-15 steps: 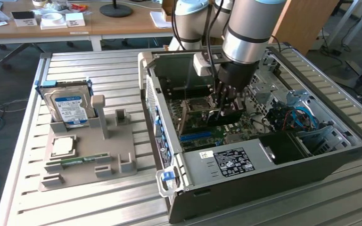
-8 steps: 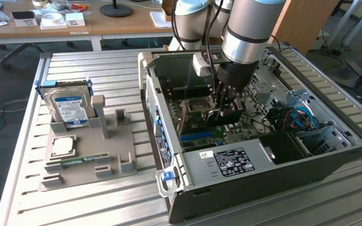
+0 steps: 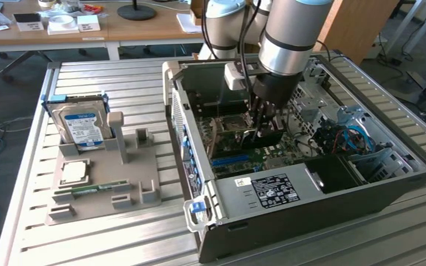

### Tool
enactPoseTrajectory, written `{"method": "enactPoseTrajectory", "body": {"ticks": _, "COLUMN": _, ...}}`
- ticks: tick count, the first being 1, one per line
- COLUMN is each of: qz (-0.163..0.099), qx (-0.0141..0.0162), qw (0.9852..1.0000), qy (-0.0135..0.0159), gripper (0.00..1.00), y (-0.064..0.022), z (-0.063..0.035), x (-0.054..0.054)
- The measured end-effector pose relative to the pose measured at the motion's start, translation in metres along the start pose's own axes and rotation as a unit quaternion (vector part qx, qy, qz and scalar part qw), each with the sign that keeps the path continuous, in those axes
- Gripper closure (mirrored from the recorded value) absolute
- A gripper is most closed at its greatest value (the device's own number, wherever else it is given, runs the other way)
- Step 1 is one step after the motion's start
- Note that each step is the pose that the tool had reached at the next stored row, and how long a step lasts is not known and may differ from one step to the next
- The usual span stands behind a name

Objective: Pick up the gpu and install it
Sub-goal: 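Insert the gpu into the slot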

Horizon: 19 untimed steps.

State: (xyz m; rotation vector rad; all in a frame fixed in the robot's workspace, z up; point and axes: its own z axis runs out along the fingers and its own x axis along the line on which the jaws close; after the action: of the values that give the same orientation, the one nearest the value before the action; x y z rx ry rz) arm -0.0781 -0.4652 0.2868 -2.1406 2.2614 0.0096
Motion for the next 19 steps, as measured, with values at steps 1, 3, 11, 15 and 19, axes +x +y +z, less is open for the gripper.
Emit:
{"method": "enactPoseTrajectory", "body": {"ticks": 1, "qz": 0.0, "qx": 0.0, "qw": 1.0, "qy": 0.0001, "gripper": 0.73, "y": 0.0006, "z": 0.0, "x": 0.0001}}
{"method": "enactPoseTrajectory", "body": {"ticks": 3, "qz": 0.0, "qx": 0.0, "qw": 1.0, "qy": 0.0, "gripper": 0.73, "y": 0.0022, "z": 0.0002, "x": 0.0002}}
{"method": "enactPoseTrajectory", "body": {"ticks": 11, "qz": 0.0, "qx": 0.0, "qw": 1.0, "qy": 0.0, "gripper": 0.73, "y": 0.0076, "z": 0.0028, "x": 0.0002}}
{"method": "enactPoseTrajectory", "body": {"ticks": 15, "qz": 0.0, "qx": 0.0, "qw": 1.0, "qy": 0.0, "gripper": 0.73, "y": 0.0087, "z": 0.0077, "x": -0.0001}}
{"method": "enactPoseTrajectory", "body": {"ticks": 19, "qz": 0.001, "qx": 0.0, "qw": 1.0, "qy": 0.0001, "gripper": 0.73, "y": 0.01, "z": 0.0093, "x": -0.001}}
